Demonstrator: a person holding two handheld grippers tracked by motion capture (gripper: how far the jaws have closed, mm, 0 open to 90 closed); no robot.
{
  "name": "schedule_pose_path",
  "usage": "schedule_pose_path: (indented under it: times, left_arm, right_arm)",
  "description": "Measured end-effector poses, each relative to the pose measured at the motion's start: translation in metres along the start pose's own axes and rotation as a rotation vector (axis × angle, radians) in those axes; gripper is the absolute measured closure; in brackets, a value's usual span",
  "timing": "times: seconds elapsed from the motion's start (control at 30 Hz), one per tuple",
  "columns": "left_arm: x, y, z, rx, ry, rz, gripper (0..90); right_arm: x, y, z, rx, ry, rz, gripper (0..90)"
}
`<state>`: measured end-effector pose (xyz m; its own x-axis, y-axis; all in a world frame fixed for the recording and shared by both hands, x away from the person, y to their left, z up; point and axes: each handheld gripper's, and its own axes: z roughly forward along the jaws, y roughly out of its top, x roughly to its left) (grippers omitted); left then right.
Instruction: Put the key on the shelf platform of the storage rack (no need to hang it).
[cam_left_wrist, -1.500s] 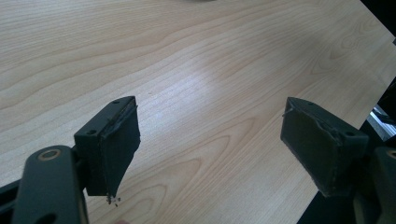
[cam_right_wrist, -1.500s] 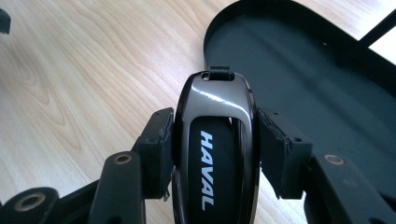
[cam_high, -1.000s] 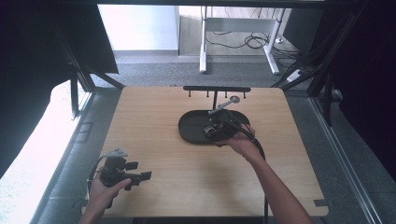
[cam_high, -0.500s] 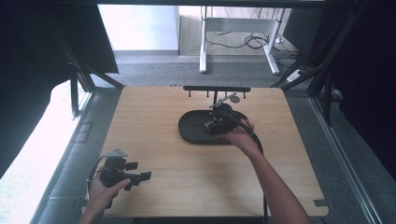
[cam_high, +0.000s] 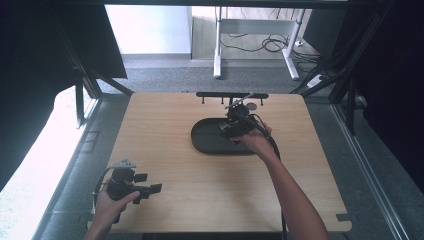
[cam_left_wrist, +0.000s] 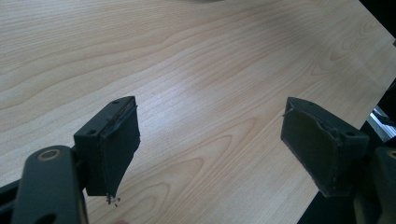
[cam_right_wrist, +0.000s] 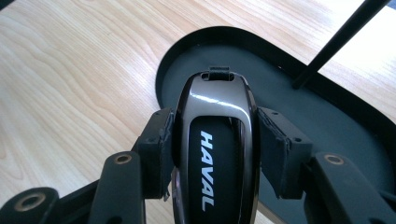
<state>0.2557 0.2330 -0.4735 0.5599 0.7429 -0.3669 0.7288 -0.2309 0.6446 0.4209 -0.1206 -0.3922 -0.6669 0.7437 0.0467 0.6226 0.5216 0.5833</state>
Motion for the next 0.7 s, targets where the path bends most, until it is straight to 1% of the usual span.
schedule_pose_path:
  times: [0.27,0.53,0.7]
  left_arm:
    - [0.000,0.000,0.001,0.001,-0.001,-0.001,19.8]
    - [0.000,0.000,0.001,0.003,0.000,0.000,19.8]
    - [0.001,0.000,0.000,0.002,-0.001,0.000,19.8]
  right_arm:
    - [-0.011,0.001,0.013,0.025,-0.020,0.027,49.6]
    - [-0.019,0.002,0.023,0.030,-0.049,0.048,49.6]
    - [-0.025,0.002,0.028,0.034,-0.050,0.073,49.6]
